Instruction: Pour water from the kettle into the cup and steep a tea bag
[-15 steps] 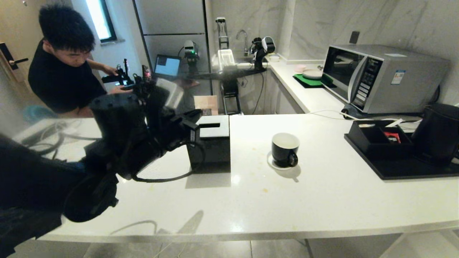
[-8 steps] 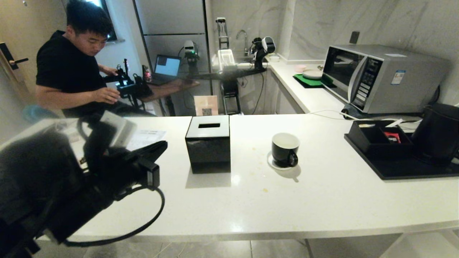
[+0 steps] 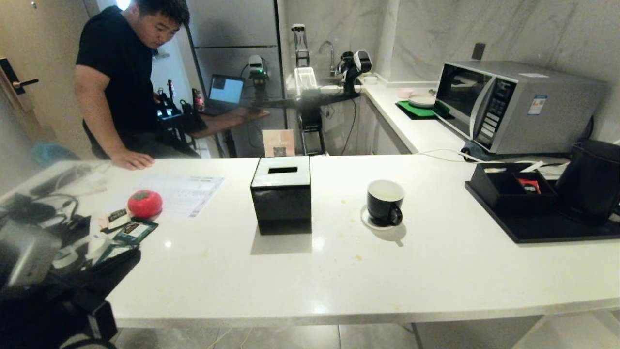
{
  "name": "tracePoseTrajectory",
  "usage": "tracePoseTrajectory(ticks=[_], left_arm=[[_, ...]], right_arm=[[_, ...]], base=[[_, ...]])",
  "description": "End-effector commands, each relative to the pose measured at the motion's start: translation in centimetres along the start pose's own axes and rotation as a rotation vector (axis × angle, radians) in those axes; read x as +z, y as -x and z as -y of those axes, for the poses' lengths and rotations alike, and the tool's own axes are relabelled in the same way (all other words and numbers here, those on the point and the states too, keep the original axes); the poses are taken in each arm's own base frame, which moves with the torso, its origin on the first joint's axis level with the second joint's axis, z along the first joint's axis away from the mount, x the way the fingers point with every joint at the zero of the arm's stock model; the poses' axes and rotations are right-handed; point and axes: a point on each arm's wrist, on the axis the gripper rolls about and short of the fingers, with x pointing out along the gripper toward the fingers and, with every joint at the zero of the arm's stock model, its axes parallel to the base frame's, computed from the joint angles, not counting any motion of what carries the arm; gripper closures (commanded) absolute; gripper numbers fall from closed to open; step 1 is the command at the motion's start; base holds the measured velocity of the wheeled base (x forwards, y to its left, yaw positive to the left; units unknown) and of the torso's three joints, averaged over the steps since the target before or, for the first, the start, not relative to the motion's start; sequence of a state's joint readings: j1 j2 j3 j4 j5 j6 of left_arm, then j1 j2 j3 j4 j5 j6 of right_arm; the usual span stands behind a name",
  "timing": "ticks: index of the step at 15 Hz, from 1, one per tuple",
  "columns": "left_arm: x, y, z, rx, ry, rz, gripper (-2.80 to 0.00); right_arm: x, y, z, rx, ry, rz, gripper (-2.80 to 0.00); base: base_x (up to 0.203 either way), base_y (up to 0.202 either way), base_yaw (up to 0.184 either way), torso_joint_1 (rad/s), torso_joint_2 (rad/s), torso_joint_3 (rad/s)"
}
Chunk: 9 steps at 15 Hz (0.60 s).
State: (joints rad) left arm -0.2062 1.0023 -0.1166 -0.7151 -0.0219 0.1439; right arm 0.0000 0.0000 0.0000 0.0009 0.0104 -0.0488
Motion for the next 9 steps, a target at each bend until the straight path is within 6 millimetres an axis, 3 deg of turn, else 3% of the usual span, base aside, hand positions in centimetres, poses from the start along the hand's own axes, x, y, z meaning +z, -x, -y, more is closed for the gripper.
tracePoseTrajectory(ticks=[1, 9], left_arm=[[-1.5, 3.1, -0.7, 0.099, 0.021, 0.059, 0.00], [-5.9, 8.5, 0.8, 0.173, 0.120, 0.021, 0.00]], right_arm=[[0.0, 0.0, 0.0, 0.000, 0.000, 0.000, 0.00], [0.0, 0.0, 0.0, 0.000, 0.000, -0.002, 0.00]], base=[[0.000, 0.000, 0.000, 0.000, 0.00, 0.000], [0.000, 0.000, 0.000, 0.000, 0.00, 0.000]])
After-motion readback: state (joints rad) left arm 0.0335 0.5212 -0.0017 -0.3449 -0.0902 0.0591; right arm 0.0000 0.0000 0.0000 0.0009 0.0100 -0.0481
